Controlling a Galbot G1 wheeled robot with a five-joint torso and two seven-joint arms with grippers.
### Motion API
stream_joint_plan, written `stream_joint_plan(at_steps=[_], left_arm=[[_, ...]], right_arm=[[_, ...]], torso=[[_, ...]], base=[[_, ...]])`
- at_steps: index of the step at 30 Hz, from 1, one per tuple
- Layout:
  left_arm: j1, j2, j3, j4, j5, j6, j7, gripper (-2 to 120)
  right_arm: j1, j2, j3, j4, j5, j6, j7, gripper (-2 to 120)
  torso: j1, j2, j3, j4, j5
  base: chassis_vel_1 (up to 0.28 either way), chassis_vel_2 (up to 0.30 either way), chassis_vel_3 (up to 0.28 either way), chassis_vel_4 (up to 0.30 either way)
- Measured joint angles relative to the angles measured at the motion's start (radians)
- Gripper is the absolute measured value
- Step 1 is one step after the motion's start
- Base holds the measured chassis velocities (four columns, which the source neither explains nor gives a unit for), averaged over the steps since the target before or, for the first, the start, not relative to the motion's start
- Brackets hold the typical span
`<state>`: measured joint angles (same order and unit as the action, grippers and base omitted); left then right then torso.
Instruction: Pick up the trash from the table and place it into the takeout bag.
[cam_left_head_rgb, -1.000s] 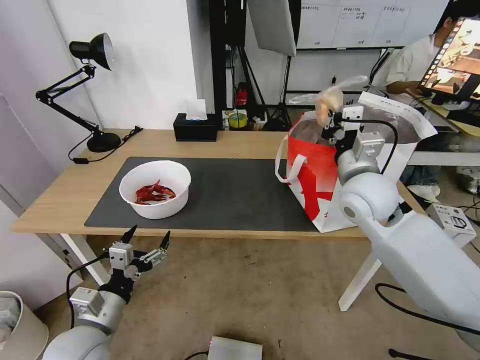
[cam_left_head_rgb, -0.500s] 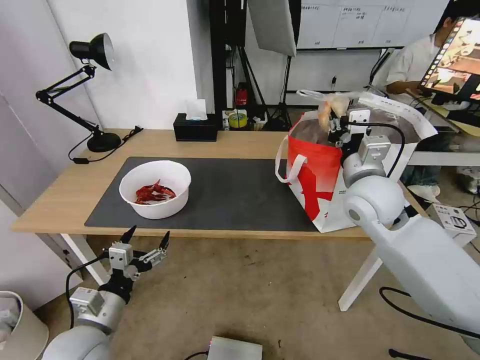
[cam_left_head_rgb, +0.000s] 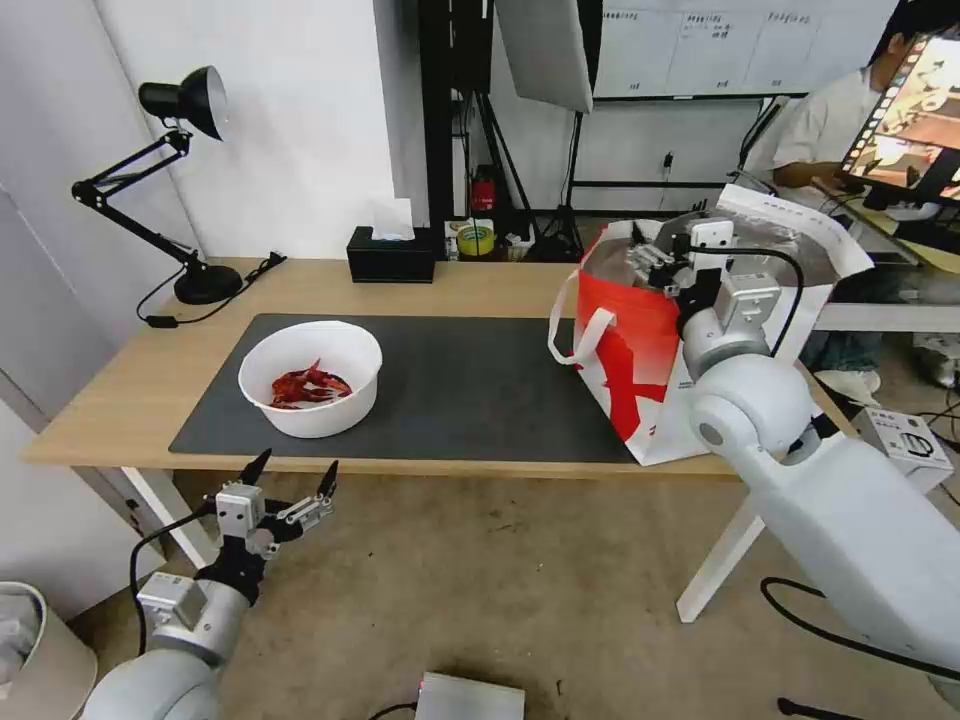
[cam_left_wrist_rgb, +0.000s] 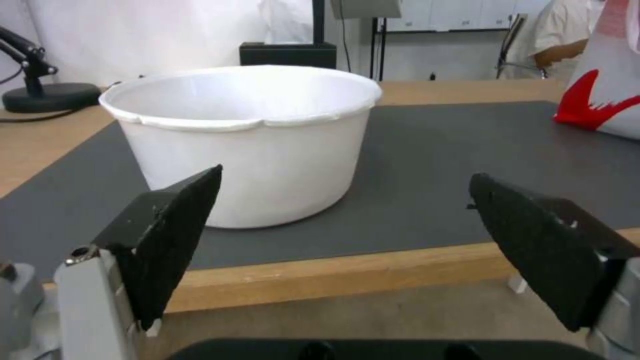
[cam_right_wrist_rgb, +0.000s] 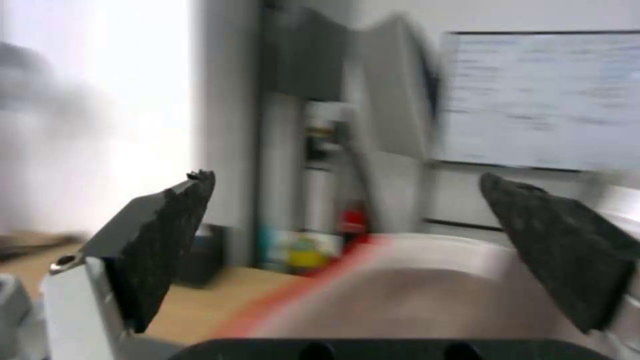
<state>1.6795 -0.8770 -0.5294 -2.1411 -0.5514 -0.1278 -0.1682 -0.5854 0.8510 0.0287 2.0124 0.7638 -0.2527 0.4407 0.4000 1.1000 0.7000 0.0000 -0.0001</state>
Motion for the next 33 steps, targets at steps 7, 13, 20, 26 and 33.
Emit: stream_joint_plan(at_steps=[7,13,20,26,33], left_arm=[[0.001,-0.002,-0.009,-0.006,-0.001,-0.002,0.000,100],[0.003,-0.002,-0.012,-0.011,-0.001,-0.003,0.000,100],[0.006,-0.017,-0.016,-0.015,0.005,-0.012,0.002,100],[0.007,-0.024,-0.016,-0.022,0.007,-0.013,0.003,100],[0.015,-0.032,-0.019,-0.023,0.012,-0.014,0.004,100]], right_arm=[[-0.017,-0.042,-0.099,0.063,0.068,0.044,-0.242,100],[-0.097,-0.087,-0.136,0.106,0.066,0.001,-0.300,100],[-0.235,-0.125,-0.161,0.154,0.001,0.006,-0.192,100],[-0.385,-0.127,-0.142,0.176,-0.104,0.070,-0.132,100],[-0.596,-0.097,-0.093,0.167,-0.223,0.184,-0.089,100]], torso=[[0.000,0.000,0.000,0.0001,0.0000],[0.000,0.000,0.000,0.0000,0.0001],[0.000,0.000,0.000,-0.0001,0.0002],[0.000,0.000,0.000,-0.0001,0.0001],[0.000,0.000,0.000,-0.0002,0.0001]], base=[[0.000,0.000,0.000,0.000],[0.000,0.000,0.000,0.000],[0.000,0.000,0.000,0.000],[0.000,0.000,0.000,0.000],[0.000,0.000,0.000,0.000]])
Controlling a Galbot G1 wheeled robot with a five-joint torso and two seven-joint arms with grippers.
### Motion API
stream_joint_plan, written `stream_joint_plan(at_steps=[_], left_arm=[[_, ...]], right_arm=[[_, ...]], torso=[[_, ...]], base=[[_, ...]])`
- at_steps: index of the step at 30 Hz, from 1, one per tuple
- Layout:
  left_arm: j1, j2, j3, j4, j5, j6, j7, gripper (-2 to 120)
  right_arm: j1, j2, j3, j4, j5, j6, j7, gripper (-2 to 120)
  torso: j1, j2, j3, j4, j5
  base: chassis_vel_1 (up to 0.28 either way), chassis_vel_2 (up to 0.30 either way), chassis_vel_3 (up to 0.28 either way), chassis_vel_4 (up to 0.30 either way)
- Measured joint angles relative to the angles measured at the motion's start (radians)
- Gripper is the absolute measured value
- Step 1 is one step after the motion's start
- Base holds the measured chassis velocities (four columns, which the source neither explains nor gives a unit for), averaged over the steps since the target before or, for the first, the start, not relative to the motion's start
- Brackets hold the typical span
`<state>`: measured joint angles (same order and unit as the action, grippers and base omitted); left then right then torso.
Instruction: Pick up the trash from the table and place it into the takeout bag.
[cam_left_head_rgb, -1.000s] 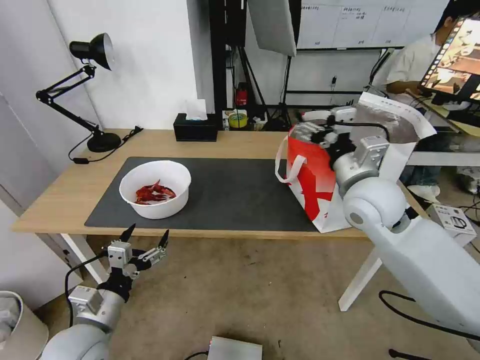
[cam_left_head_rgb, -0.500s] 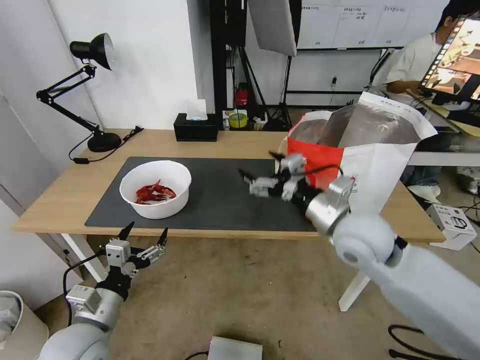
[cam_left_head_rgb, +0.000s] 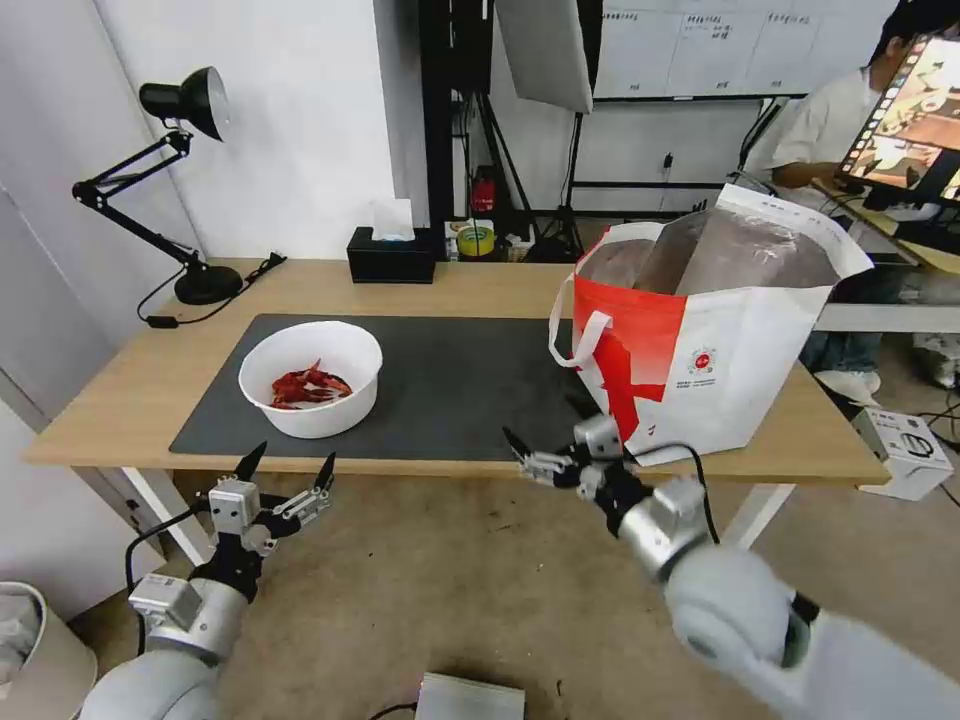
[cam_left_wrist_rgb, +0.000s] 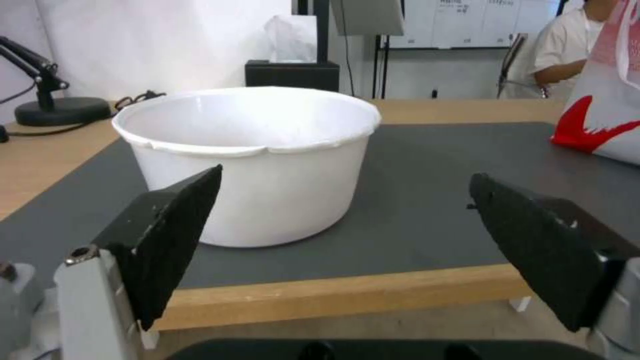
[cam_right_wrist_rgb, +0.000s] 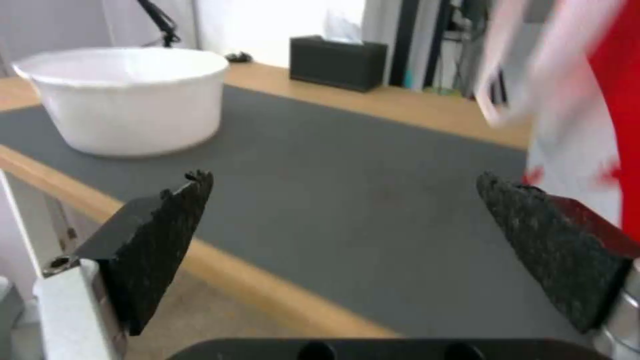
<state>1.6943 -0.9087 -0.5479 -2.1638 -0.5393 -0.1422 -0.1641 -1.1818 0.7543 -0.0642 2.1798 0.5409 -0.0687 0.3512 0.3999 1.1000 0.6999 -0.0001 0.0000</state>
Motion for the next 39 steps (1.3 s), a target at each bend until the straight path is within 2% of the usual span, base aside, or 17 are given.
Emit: stream_joint_plan(at_steps=[5,10,39], left_arm=[[0.000,-0.001,0.002,-0.001,0.002,0.000,0.000,100],[0.004,0.000,0.000,-0.003,0.002,0.000,0.000,100],[0.010,0.009,-0.014,0.005,-0.001,-0.004,0.003,100]], right_arm=[[-0.083,0.034,0.031,-0.025,-0.055,0.059,0.020,100],[-0.119,0.045,0.044,-0.035,-0.079,0.076,0.022,100],[-0.155,0.066,0.067,-0.038,-0.098,0.085,0.047,100]], torso=[[0.000,0.000,0.000,0.0001,0.0000],[0.000,0.000,0.000,0.0001,0.0000],[0.000,0.000,0.000,0.0002,0.0000]], base=[[0.000,0.000,0.000,0.000],[0.000,0.000,0.000,0.000],[0.000,0.000,0.000,0.000]])
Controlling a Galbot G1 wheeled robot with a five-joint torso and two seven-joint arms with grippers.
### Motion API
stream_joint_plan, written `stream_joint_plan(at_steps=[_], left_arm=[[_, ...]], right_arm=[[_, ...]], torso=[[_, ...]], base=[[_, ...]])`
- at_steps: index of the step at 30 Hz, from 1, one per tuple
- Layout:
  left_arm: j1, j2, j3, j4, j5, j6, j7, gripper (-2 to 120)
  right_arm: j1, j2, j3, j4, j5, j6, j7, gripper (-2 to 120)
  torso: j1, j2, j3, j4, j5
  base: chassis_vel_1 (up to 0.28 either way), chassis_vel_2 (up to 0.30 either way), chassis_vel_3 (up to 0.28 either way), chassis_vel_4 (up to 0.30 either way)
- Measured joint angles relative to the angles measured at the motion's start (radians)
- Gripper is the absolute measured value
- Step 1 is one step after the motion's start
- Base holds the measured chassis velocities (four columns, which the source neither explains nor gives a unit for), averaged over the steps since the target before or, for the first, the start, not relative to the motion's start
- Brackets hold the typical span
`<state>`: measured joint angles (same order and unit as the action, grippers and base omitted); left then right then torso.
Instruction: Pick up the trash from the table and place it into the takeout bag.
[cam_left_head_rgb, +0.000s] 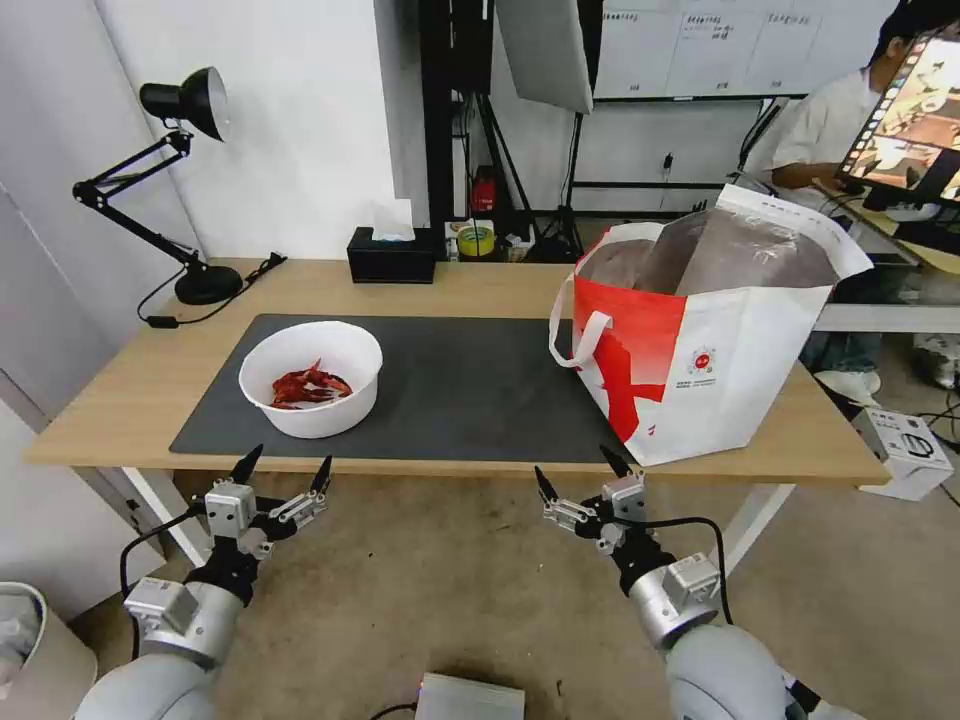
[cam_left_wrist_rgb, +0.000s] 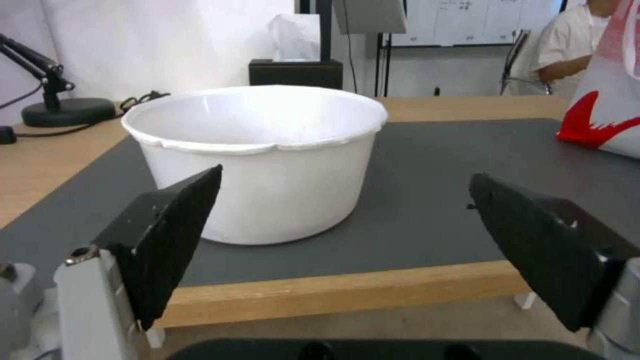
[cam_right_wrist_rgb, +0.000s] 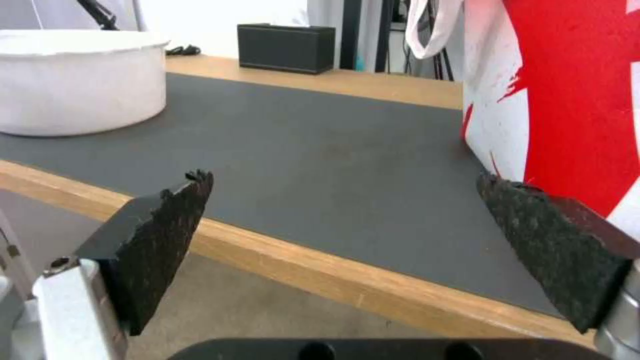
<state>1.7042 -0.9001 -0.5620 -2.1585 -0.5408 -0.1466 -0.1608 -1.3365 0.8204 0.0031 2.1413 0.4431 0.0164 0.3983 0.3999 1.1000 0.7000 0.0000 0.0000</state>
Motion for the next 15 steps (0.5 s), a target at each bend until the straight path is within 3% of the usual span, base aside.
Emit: stream_joint_plan(at_steps=[6,9,13,15], left_arm=[[-0.025,0.039,-0.026,0.000,-0.039,0.032,-0.021,100],[-0.076,0.121,-0.056,-0.020,-0.141,0.095,-0.072,100],[-0.118,0.178,-0.065,-0.020,-0.206,0.129,-0.101,100],[-0.191,0.256,-0.059,0.002,-0.292,0.171,-0.145,100]], right_arm=[[0.001,0.000,0.000,0.000,0.000,-0.001,0.000,100],[0.001,0.000,0.000,0.001,0.000,-0.001,0.000,100],[0.001,0.000,0.000,0.001,0.001,-0.002,0.000,100],[0.001,0.000,0.000,0.001,0.001,-0.002,0.000,100]], torso=[[0.000,0.000,0.000,0.0001,-0.0001],[0.000,0.000,0.000,0.0000,0.0000],[0.000,0.000,0.000,0.0000,-0.0001],[0.000,0.000,0.000,0.0000,0.0000]], base=[[0.000,0.000,0.000,0.000],[0.000,0.000,0.000,0.000],[0.000,0.000,0.000,0.000],[0.000,0.000,0.000,0.000]])
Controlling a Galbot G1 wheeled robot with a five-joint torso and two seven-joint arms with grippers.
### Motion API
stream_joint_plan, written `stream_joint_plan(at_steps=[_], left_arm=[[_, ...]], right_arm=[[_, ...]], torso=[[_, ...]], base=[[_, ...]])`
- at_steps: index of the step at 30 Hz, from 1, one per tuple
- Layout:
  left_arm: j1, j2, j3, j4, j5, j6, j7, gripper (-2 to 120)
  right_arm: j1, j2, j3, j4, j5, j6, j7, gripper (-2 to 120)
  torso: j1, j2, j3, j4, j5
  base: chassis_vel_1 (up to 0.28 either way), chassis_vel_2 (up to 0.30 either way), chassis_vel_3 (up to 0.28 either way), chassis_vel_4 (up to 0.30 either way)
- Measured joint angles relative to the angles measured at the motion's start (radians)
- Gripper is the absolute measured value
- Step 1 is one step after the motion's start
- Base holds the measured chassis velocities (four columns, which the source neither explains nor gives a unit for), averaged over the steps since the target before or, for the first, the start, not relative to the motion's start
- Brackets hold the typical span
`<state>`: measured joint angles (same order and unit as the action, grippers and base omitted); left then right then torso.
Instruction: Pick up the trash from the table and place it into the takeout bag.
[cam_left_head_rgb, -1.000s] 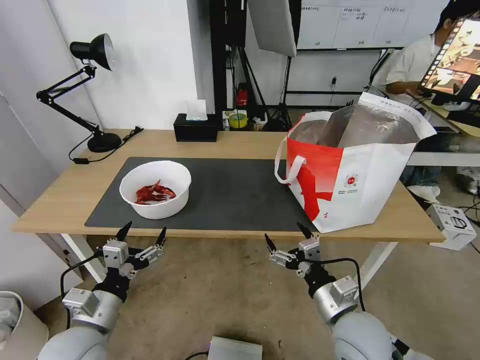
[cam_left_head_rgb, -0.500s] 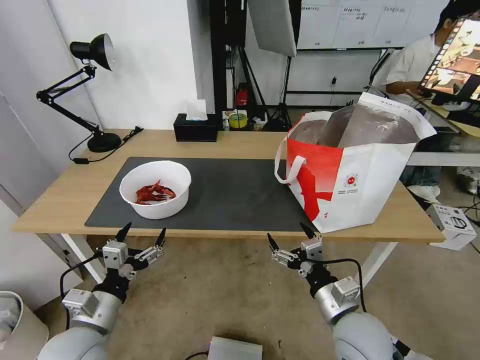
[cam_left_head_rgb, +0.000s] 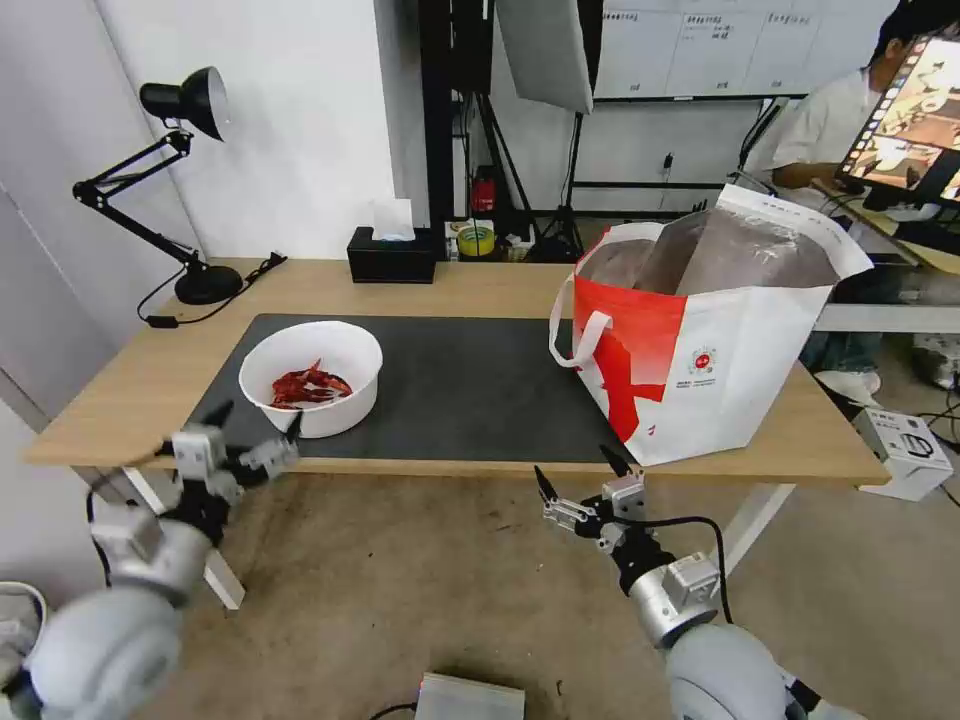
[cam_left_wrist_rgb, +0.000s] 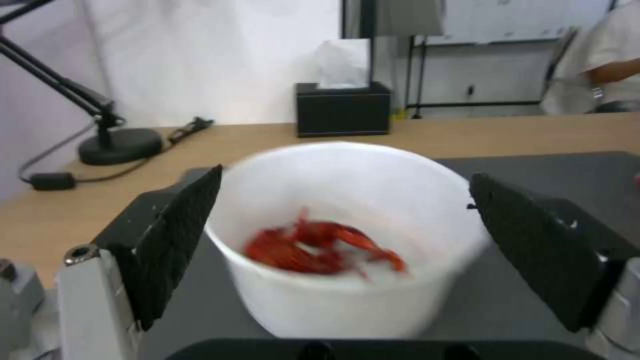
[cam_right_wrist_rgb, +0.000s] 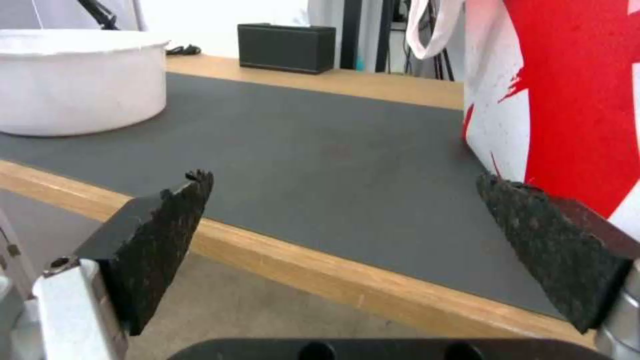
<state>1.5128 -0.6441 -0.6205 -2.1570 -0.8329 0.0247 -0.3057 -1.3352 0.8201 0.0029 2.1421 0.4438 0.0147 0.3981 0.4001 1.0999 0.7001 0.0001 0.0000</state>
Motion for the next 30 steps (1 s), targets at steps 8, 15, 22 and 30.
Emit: stream_joint_plan(at_steps=[8,15,22,30], left_arm=[[-0.399,0.209,0.180,0.149,-0.374,0.238,-0.043,100],[-0.612,0.258,0.286,0.281,-0.526,0.616,-0.022,100],[-0.667,0.250,0.332,0.383,-0.567,0.676,-0.019,100],[-0.746,0.207,0.392,0.424,-0.636,0.683,-0.024,100]], right_arm=[[0.001,0.000,0.000,0.000,0.001,-0.001,0.000,100],[0.001,0.000,-0.001,0.000,0.001,-0.001,-0.001,100],[0.001,0.000,-0.001,0.000,0.001,-0.001,-0.001,100],[0.001,0.000,-0.001,0.000,0.001,-0.001,-0.001,100]], torso=[[0.000,0.000,0.000,-0.0004,0.0000],[0.000,0.000,0.000,-0.0001,0.0000],[0.000,0.000,0.000,0.0001,-0.0001],[0.000,0.000,0.000,-0.0001,-0.0001]], base=[[0.000,0.000,0.000,0.000],[0.000,0.000,0.000,0.000],[0.000,0.000,0.000,0.000],[0.000,0.000,0.000,0.000]])
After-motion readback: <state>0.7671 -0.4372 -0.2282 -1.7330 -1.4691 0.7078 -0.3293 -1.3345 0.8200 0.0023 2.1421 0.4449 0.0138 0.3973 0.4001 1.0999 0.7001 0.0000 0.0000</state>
